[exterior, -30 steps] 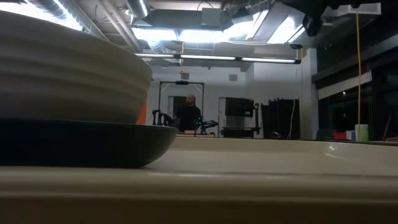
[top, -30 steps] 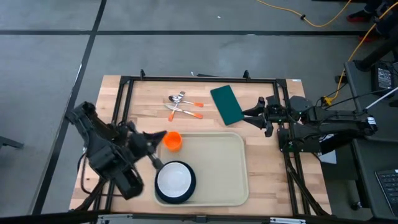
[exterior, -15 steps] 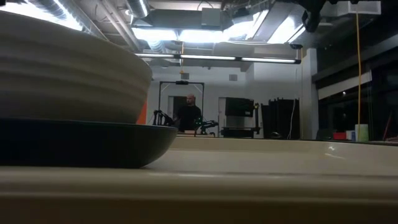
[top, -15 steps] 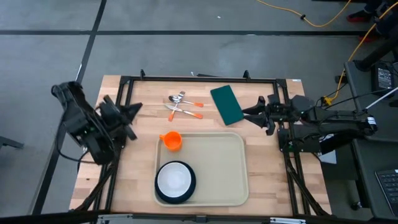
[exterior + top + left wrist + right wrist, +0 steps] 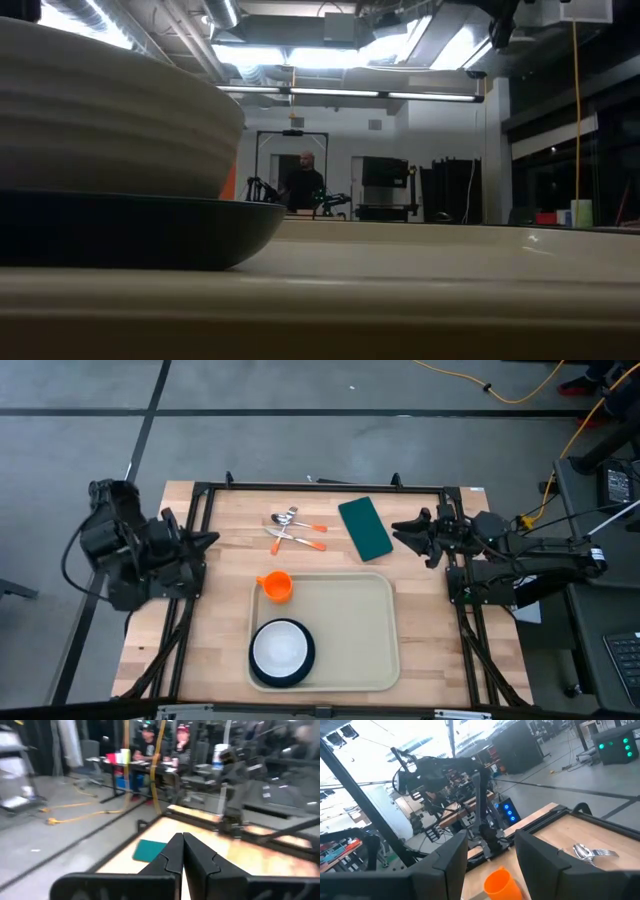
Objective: Set up tray
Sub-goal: Put the dark blue napkin to the right of the black plate on the gray serving tray
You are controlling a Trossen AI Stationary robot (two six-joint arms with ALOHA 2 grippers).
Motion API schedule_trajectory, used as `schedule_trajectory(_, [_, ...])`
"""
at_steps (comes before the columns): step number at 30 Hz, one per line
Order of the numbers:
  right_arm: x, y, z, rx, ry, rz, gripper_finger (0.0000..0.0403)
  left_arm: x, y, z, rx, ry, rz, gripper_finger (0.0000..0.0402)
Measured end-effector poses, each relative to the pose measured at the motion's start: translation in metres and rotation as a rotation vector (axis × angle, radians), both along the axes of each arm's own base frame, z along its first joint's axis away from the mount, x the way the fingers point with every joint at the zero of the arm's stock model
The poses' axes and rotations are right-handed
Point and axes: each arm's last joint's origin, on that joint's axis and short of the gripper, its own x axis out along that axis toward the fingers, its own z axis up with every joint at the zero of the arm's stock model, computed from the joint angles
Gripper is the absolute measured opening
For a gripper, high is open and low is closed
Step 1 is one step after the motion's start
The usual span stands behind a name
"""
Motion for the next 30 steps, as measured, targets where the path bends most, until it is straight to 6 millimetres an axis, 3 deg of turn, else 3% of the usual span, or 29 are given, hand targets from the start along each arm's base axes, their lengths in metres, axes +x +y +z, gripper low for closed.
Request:
schedule_trajectory(7, [0.0,-0.001,0.0,0.001,-0.003,-0.026,0.0169,0.002,-0.005,0.033,-0.054,0.02,-0.285,0.0001])
schedule_trajectory(11, [0.0,-0.001,0.0,0.001,-0.003,-0.026,0.0169,0.012,-0.006,0.057,0.037,-0.063,-0.479,0.0001])
schedule_trajectory(16, [0.0,-0.001,0.0,0.0,-0.002,-0.026,0.0169,0.023,0.004,0.067,0.16,-0.118,-0.585,0.0001])
schedule_trajectory(21, [0.0,-0.001,0.0,0.0,-0.002,-0.026,0.0169,0.044,0.018,0.063,0.171,-0.115,-0.635,0.0001])
schedule_trajectory(30, [0.0,-0.001,0.0,0.005,-0.002,-0.025,0.0169,0.08,0.055,0.012,0.158,-0.009,-0.556,0.0001])
